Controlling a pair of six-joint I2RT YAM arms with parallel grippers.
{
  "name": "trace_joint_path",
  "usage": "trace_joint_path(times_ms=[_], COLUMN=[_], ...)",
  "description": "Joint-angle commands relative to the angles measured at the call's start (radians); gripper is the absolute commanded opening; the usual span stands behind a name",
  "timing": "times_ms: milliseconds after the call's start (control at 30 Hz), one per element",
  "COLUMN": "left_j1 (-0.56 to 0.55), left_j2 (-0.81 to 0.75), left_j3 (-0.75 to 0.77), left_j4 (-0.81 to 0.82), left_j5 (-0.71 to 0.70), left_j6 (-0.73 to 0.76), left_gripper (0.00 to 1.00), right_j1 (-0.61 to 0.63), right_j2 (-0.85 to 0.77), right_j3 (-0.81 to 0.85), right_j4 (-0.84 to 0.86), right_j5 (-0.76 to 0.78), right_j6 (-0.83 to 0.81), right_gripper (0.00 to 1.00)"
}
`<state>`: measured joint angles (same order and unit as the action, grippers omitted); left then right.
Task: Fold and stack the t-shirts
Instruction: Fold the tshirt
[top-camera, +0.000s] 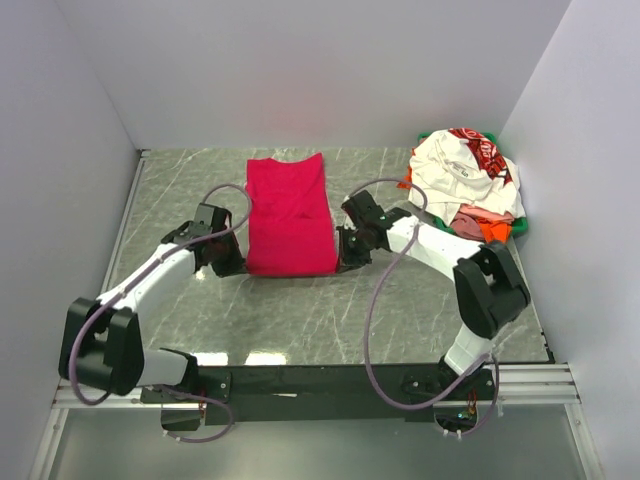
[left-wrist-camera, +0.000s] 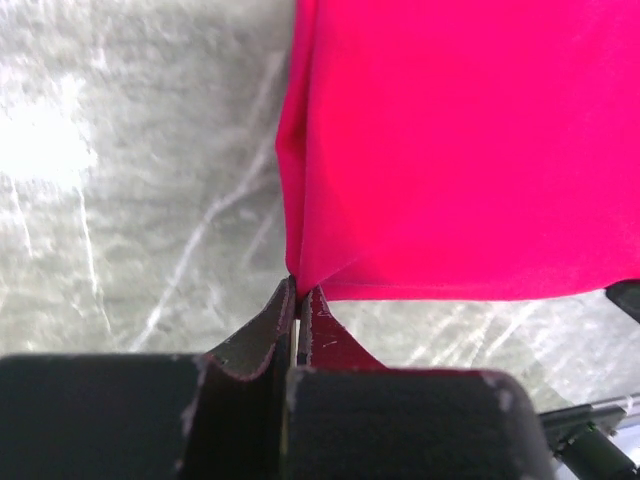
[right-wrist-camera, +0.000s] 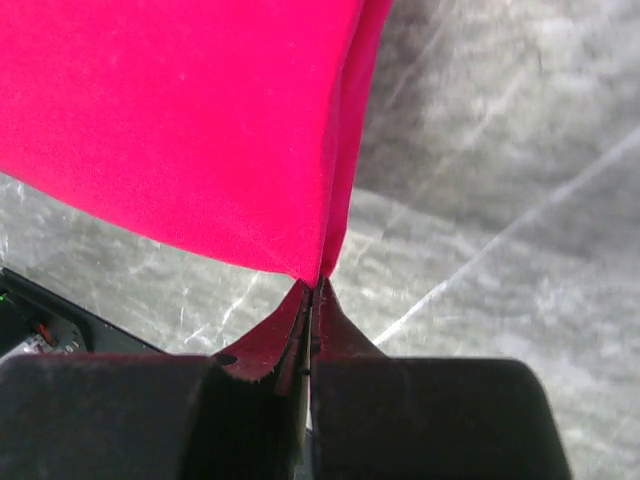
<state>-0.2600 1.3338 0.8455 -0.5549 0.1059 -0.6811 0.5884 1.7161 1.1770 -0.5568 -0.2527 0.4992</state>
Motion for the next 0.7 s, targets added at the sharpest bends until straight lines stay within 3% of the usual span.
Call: trace_joint_path(times_ms=[0, 467, 667], left_j1=[-0.025, -0.154, -0.168], left_j2=[-0.088, -0.455, -0.555], left_j3=[-0.011, -0.011, 0.047], left_j4=[-0.069, -0.31, -0.39], left_j5=[-0.057, -0.103, -0.103], left_j6=[-0.034, -0.182, -0.228], left_gripper=[0.0, 0.01, 0.0], right_j1=[0.025, 0.218, 0.284], right_j2=[-0.111, -0.467, -0.593], right_j3=[-0.052, -0.198, -0.159], right_j4=[-0.014, -0.107, -0.198], right_j5=[0.07, 0.251, 0.348], right_j6=[0.028, 0.206, 0.257], right_gripper=[0.0, 0.0, 0.0])
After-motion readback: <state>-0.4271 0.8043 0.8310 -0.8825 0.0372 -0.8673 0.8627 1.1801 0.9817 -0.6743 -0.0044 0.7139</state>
